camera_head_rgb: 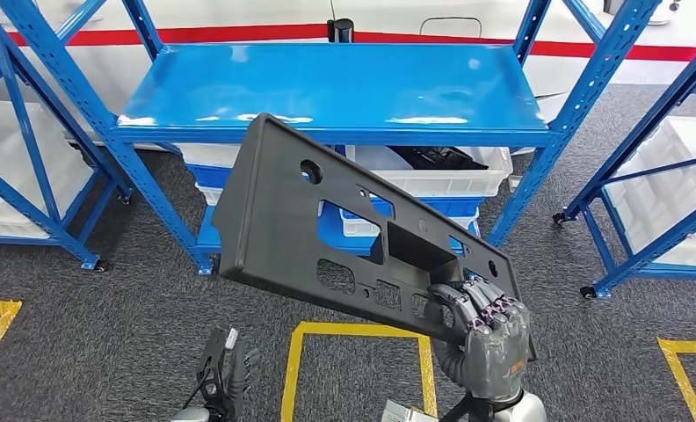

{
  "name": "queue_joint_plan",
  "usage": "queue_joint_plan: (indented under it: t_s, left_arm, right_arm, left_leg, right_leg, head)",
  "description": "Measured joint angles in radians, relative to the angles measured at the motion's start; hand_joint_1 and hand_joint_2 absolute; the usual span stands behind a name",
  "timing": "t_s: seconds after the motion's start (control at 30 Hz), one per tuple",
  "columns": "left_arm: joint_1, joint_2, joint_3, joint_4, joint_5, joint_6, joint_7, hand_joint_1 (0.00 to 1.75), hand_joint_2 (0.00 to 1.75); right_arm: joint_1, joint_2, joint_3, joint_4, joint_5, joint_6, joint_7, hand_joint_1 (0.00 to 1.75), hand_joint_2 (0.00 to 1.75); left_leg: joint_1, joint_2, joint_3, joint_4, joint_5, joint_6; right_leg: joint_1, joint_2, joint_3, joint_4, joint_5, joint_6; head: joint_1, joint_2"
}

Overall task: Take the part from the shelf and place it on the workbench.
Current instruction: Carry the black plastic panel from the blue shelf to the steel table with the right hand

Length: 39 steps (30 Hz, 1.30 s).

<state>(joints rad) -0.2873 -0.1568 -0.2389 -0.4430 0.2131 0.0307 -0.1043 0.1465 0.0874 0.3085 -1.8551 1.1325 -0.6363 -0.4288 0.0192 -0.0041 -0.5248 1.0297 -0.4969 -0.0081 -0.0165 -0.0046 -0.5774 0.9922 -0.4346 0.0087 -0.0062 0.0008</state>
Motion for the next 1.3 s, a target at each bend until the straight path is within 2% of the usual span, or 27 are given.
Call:
queue_joint_plan:
  t_s: [0.03, 0.13, 0.17, 0.2, 0.27, 0.3, 0.33, 0.37, 0.4, 0.43, 0.5, 0.53, 0.57, 0.63, 0.67, 0.73, 0.8, 0.83, 0.87, 0.9, 0.97, 1.0, 1.03, 1.07, 1.17, 1.23, 1.3]
  left_arm:
    - [-0.001, 0.0, 0.002, 0.0, -0.001, 0.0, -0.002, 0.0, 0.0]
    - [-0.001, -0.001, 0.009, 0.0, -0.006, 0.003, -0.006, 0.0, 0.0]
    - [-0.002, -0.001, 0.012, 0.0, -0.009, 0.003, -0.008, 0.0, 0.0]
    - [-0.003, -0.002, 0.014, 0.0, -0.011, 0.004, -0.009, 0.0, 0.0]
    - [-0.003, -0.003, 0.017, 0.0, -0.015, 0.003, -0.01, 0.0, 0.0]
    - [-0.003, -0.003, 0.018, 0.0, -0.015, 0.003, -0.01, 0.0, 0.0]
    - [-0.002, -0.003, 0.019, 0.0, -0.016, 0.003, -0.01, 0.0, 0.0]
    - [-0.002, -0.003, 0.021, 0.0, -0.016, 0.003, -0.011, 0.0, 0.0]
    - [-0.002, -0.003, 0.022, 0.0, -0.017, 0.003, -0.01, 0.0, 0.0]
    - [-0.002, -0.003, 0.022, 0.0, -0.017, 0.003, -0.011, 0.0, 0.0]
    - [-0.002, -0.003, 0.023, 0.0, -0.017, 0.003, -0.011, 0.0, 0.0]
    - [-0.002, -0.003, 0.023, 0.0, -0.017, 0.003, -0.011, 0.0, 0.0]
    - [-0.002, -0.004, 0.024, 0.0, -0.017, 0.003, -0.011, 0.0, 0.0]
    - [-0.002, -0.004, 0.024, 0.0, -0.018, 0.003, -0.011, 0.0, 0.0]
    - [-0.001, -0.003, 0.024, 0.0, -0.018, 0.003, -0.011, 0.0, 0.0]
    - [0.0, -0.001, 0.025, 0.0, -0.018, 0.004, -0.011, 0.0, 0.0]
    - [0.001, -0.001, 0.025, 0.0, -0.018, 0.004, -0.011, 0.0, 0.0]
    - [0.002, 0.0, 0.025, 0.0, -0.018, 0.004, -0.011, 0.0, 0.0]
    - [0.004, 0.0, 0.026, 0.0, -0.018, 0.004, -0.011, 0.0, 0.0]
    - [0.005, 0.0, 0.026, 0.0, -0.018, 0.004, -0.011, 0.0, 0.0]
    - [0.005, 0.0, 0.026, 0.0, -0.018, 0.004, -0.011, 0.0, 0.0]
    - [0.004, 0.0, 0.026, 0.0, -0.018, 0.004, -0.011, 0.0, 0.0]
    - [0.004, 0.0, 0.027, 0.0, -0.018, 0.004, -0.011, 0.0, 0.0]
    - [0.004, 0.001, 0.028, 0.0, -0.018, 0.004, -0.012, 0.0, 0.0]
    - [0.006, 0.002, 0.035, 0.0, -0.018, 0.004, -0.012, 0.0, 0.0]
    - [0.007, 0.002, 0.039, -0.001, -0.018, 0.005, -0.012, 0.0, 0.0]
    - [0.011, 0.003, 0.045, -0.001, -0.019, 0.005, -0.013, 0.0, 0.0]
  right_arm:
    - [-0.003, 0.0, 0.001, 0.002, -0.001, 0.0, 0.0, 1.75, 1.75]
    - [-0.011, 0.0, 0.003, 0.007, -0.002, 0.0, 0.0, 1.75, 1.75]
    - [-0.012, 0.001, 0.004, 0.008, -0.003, 0.0, 0.001, 1.75, 1.75]
    - [-0.014, 0.0, 0.004, 0.009, -0.004, 0.0, 0.002, 1.75, 1.75]
    - [-0.016, 0.0, 0.004, 0.013, -0.004, 0.0, 0.003, 1.75, 1.75]
    - [-0.016, 0.0, 0.004, 0.015, -0.004, 0.0, 0.003, 1.75, 1.75]
    - [-0.016, -0.001, 0.004, 0.017, -0.004, 0.0, 0.003, 1.75, 1.75]
    - [-0.016, -0.001, 0.004, 0.019, -0.004, 0.0, 0.004, 1.75, 1.75]
    - [-0.017, -0.001, 0.004, 0.02, -0.004, 0.0, 0.005, 1.75, 1.75]
    - [-0.018, -0.001, 0.004, 0.021, -0.004, 0.0, 0.006, 1.75, 1.75]
    - [-0.021, -0.001, 0.004, 0.022, -0.004, 0.0, 0.006, 1.75, 1.75]
    - [-0.022, -0.001, 0.004, 0.022, -0.004, 0.0, 0.006, 1.75, 1.75]
    - [-0.023, -0.001, 0.004, 0.022, -0.003, 0.0, 0.006, 1.75, 1.75]
    - [-0.024, 0.0, 0.004, 0.024, -0.003, 0.0, 0.006, 1.75, 1.75]
    - [-0.024, 0.0, 0.004, 0.024, -0.003, 0.0, 0.006, 1.75, 1.75]
    - [-0.026, 0.001, 0.006, 0.025, -0.002, 0.0, 0.006, 1.75, 1.75]
    - [-0.026, 0.001, 0.007, 0.027, -0.002, 0.0, 0.006, 1.75, 1.75]
    - [-0.026, 0.002, 0.007, 0.028, -0.002, 0.0, 0.006, 1.75, 1.75]
    - [-0.026, 0.002, 0.007, 0.029, -0.002, 0.0, 0.006, 1.75, 1.75]
    - [-0.026, 0.002, 0.008, 0.03, -0.002, 0.0, 0.006, 1.75, 1.75]
    - [-0.027, 0.002, 0.009, 0.032, -0.002, 0.0, 0.006, 1.75, 1.75]
    - [-0.027, 0.002, 0.01, 0.032, -0.002, 0.0, 0.007, 1.75, 1.75]
    - [-0.028, 0.002, 0.012, 0.032, -0.002, 0.0, 0.007, 1.75, 1.75]
    - [-0.029, 0.003, 0.014, 0.032, -0.003, 0.0, 0.007, 1.75, 1.75]
    - [-0.027, 0.002, 0.017, 0.032, -0.004, 0.0, 0.007, 1.75, 1.75]
    - [-0.027, 0.001, 0.017, 0.032, -0.004, 0.0, 0.008, 1.75, 1.75]
    - [-0.025, -0.001, 0.017, 0.032, -0.003, 0.0, 0.011, 1.75, 1.75]
  left_leg:
    - [-0.003, -0.001, 0.017, -0.031, -0.002, 0.005]
    - [-0.01, 0.002, 0.007, -0.046, 0.015, 0.03]
    - [-0.009, 0.004, 0.0, -0.052, 0.027, 0.04]
    - [-0.008, 0.007, -0.01, -0.057, 0.039, 0.05]
    - [-0.009, 0.01, -0.034, -0.058, 0.059, 0.059]
    - [-0.01, 0.011, -0.047, -0.058, 0.069, 0.06]
    - [-0.01, 0.012, -0.061, -0.057, 0.079, 0.059]
    - [-0.011, 0.012, -0.074, -0.056, 0.089, 0.058]
    - [-0.011, 0.012, -0.086, -0.054, 0.098, 0.055]
    - [-0.011, 0.012, -0.097, -0.051, 0.106, 0.051]
    - [-0.014, 0.011, -0.114, -0.043, 0.119, 0.041]
    - [-0.016, 0.011, -0.119, -0.04, 0.125, 0.035]
    - [-0.017, 0.011, -0.121, -0.038, 0.131, 0.03]
    - [-0.014, 0.01, -0.125, -0.036, 0.137, 0.02]
    - [-0.011, 0.008, -0.131, -0.024, 0.121, 0.015]
    - [-0.007, 0.004, -0.159, 0.058, 0.036, 0.005]
    - [-0.006, 0.004, -0.196, 0.19, -0.056, -0.003]
    - [-0.006, 0.004, -0.203, 0.24, -0.073, -0.005]
    - [-0.006, 0.004, -0.194, 0.256, -0.068, -0.006]
    - [-0.006, 0.004, -0.165, 0.235, -0.048, -0.005]
    - [-0.006, 0.003, -0.063, 0.099, -0.009, 0.002]
    - [-0.008, 0.001, -0.018, 0.033, -0.001, 0.007]
    - [-0.011, 0.0, 0.009, -0.011, -0.001, 0.013]
    - [-0.014, -0.001, 0.019, -0.031, -0.005, 0.018]
    - [-0.016, 0.003, 0.009, -0.041, 0.014, 0.039]
    - [-0.012, 0.008, -0.005, -0.049, 0.035, 0.056]
    - [-0.014, 0.011, -0.03, -0.048, 0.053, 0.065]
  right_leg:
    - [0.001, 0.0, -0.003, 0.001, 0.005, 0.007]
    - [0.004, 0.0, -0.016, 0.0, 0.018, 0.03]
    - [0.004, 0.0, -0.029, 0.017, 0.004, 0.03]
    - [0.005, 0.0, -0.048, 0.054, -0.026, 0.026]
    - [0.002, 0.001, -0.094, 0.178, -0.107, 0.014]
    - [0.001, 0.001, -0.111, 0.241, -0.135, 0.015]
    - [0.0, 0.001, -0.113, 0.279, -0.146, 0.021]
    - [0.0, 0.001, -0.099, 0.284, -0.141, 0.03]
    - [0.0, 0.001, -0.063, 0.248, -0.123, 0.04]
    - [-0.001, 0.001, -0.011, 0.178, -0.103, 0.046]
    - [0.003, 0.003, 0.084, 0.037, -0.089, 0.043]
    - [0.005, 0.005, 0.105, -0.002, -0.092, 0.037]
    - [0.009, 0.008, 0.108, -0.016, -0.094, 0.03]
    - [0.005, 0.008, 0.094, -0.012, -0.085, 0.016]
    - [0.001, 0.007, 0.088, -0.013, -0.078, 0.006]
    - [-0.005, 0.003, 0.075, -0.014, -0.058, -0.015]
    - [-0.001, 0.002, 0.054, -0.012, -0.037, -0.023]
    - [0.0, 0.002, 0.041, -0.011, -0.028, -0.022]
    - [0.001, 0.002, 0.029, -0.009, -0.02, -0.02]
    - [0.001, 0.002, 0.018, -0.006, -0.014, -0.017]
    - [0.002, 0.002, 0.003, 0.0, -0.005, -0.01]
    - [0.003, 0.002, -0.001, 0.002, -0.002, -0.004]
    - [0.004, 0.001, -0.004, 0.004, 0.003, 0.002]
    - [0.005, 0.001, -0.007, 0.005, 0.008, 0.009]
    - [0.005, 0.001, -0.017, 0.01, 0.014, 0.026]
    - [0.006, 0.002, -0.044, 0.061, -0.031, 0.023]
    - [0.003, 0.002, -0.089, 0.187, -0.11, 0.016]
  head:
    - [0.0, 0.0]
    - [0.0, 0.0]
    - [0.002, 0.0]
    - [0.004, 0.0]
    - [0.008, 0.0]
    - [0.009, 0.0]
    - [0.009, 0.0]
    - [0.009, 0.0]
    - [0.01, 0.0]
    - [0.01, 0.0]
    - [0.009, 0.0]
    - [0.01, 0.0]
    - [0.009, 0.0]
    - [0.009, 0.0]
    - [0.007, 0.0]
    - [0.004, 0.0]
    - [0.001, 0.0]
    - [0.001, 0.0]
    - [0.001, 0.0]
    - [0.001, 0.0]
    - [0.001, 0.0]
    - [0.001, 0.0]
    - [0.002, 0.0]
    - [0.002, 0.0]
    - [0.001, 0.0]
    - [0.004, 0.0]
    - [0.008, 0.0]
